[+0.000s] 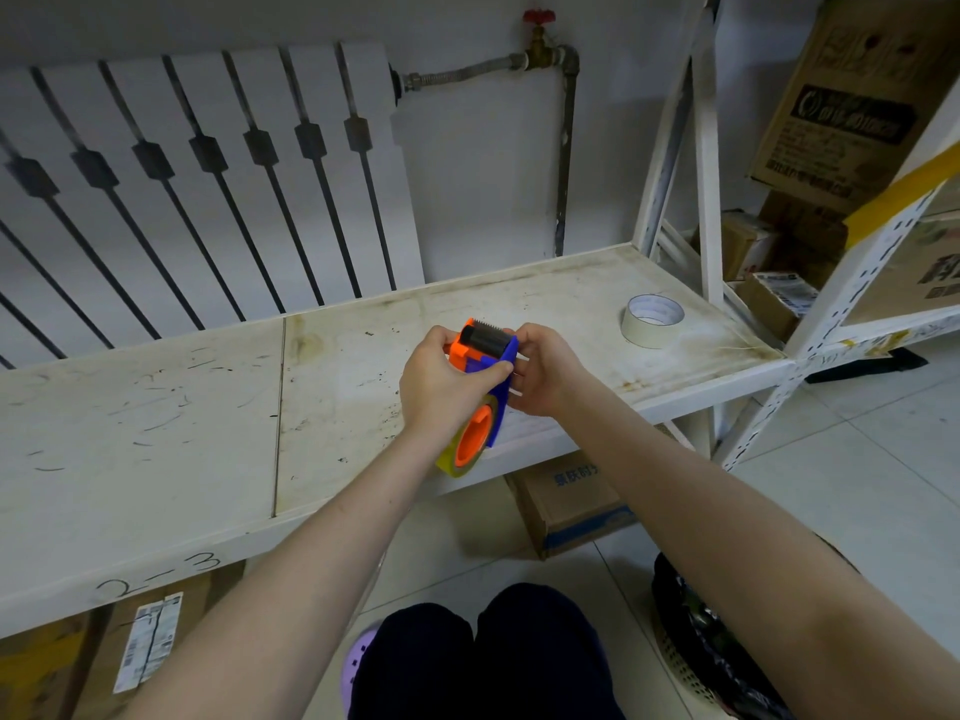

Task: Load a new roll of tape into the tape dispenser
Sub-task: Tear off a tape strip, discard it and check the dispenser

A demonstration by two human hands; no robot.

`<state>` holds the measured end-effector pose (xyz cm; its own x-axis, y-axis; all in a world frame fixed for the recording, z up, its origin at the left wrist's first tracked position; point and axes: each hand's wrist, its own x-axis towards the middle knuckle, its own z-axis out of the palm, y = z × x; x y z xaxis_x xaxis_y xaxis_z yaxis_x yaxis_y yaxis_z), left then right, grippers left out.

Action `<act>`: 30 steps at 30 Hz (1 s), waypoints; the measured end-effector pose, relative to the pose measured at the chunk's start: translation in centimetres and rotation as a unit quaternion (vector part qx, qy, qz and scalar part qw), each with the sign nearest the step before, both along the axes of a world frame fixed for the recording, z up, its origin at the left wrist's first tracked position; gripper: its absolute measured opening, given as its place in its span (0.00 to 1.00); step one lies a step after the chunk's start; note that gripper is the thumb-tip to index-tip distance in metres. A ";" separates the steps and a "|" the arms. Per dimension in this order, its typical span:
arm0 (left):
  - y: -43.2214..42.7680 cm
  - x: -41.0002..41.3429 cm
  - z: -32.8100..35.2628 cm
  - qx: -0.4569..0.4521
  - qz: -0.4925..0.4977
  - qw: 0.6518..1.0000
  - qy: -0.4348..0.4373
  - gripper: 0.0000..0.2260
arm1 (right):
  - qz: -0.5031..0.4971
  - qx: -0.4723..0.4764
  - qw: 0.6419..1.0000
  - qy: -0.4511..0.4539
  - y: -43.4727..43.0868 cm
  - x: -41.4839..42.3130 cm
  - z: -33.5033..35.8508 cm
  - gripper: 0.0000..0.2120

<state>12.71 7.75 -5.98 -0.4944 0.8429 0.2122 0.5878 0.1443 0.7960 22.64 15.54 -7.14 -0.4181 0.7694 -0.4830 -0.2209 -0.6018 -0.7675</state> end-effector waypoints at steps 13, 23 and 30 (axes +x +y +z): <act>0.3 -0.2 0.0 -0.004 0.003 1.000 -0.007 0.19 | -0.009 -0.024 0.999 0.041 -0.4 0.0 -1.5 0.13; 0.4 -0.2 0.0 -0.009 -0.011 1.000 -0.024 0.18 | -0.016 -0.110 0.992 0.054 -0.8 0.5 -0.6 0.05; 1.1 -0.6 -0.1 -0.011 -0.005 0.999 -0.048 0.18 | -0.058 -0.111 0.992 0.016 -1.2 0.4 -1.1 0.08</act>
<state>12.06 8.86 -6.10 -0.5036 0.8516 0.1455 0.5098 0.1570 0.8458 23.07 14.32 -8.20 -0.3498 0.6899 -0.6338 -0.3210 -0.7239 -0.6107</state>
